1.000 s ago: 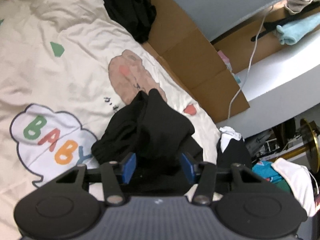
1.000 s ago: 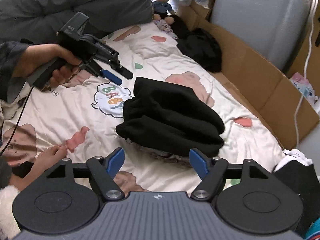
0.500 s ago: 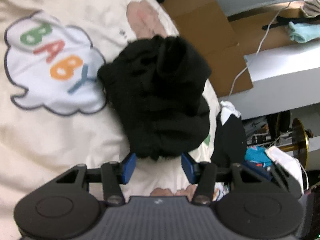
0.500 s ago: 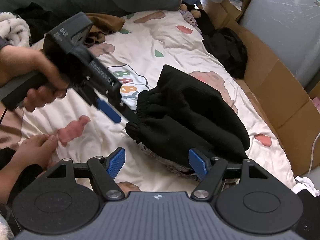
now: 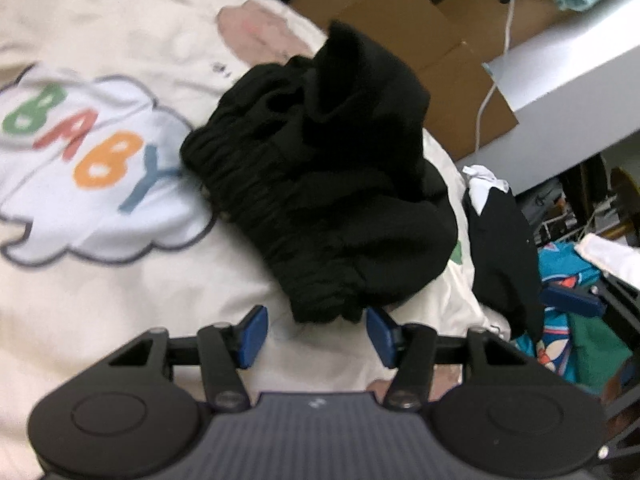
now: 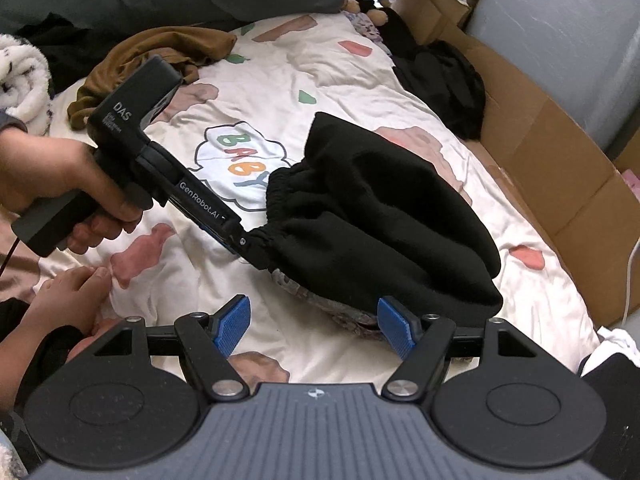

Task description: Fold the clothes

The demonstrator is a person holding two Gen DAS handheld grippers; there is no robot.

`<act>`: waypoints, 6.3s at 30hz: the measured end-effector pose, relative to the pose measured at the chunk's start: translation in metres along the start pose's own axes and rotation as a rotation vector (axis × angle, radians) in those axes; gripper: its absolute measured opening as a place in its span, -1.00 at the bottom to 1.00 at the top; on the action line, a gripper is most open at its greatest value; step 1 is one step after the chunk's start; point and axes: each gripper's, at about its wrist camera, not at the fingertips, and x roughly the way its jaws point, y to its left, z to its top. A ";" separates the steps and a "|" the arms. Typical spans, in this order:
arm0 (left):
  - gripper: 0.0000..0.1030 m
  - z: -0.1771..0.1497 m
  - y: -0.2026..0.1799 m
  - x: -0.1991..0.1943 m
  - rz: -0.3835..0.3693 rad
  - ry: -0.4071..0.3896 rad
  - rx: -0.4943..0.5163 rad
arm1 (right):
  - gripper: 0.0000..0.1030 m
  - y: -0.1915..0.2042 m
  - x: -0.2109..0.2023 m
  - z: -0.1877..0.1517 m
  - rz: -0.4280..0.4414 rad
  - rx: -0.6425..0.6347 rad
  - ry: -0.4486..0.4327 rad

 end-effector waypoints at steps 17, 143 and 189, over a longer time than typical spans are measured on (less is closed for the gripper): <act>-0.84 0.024 -0.008 -0.036 -0.165 -0.112 0.076 | 0.47 0.004 0.009 0.002 -0.022 -0.051 -0.038; 0.45 0.022 -0.098 -0.024 -0.242 -0.158 0.514 | -0.69 -0.103 -0.165 0.154 -0.206 -0.060 -0.434; 0.28 -0.043 -0.195 -0.079 -0.544 -0.125 0.692 | -0.69 -0.133 -0.147 0.162 -0.274 -0.005 -0.412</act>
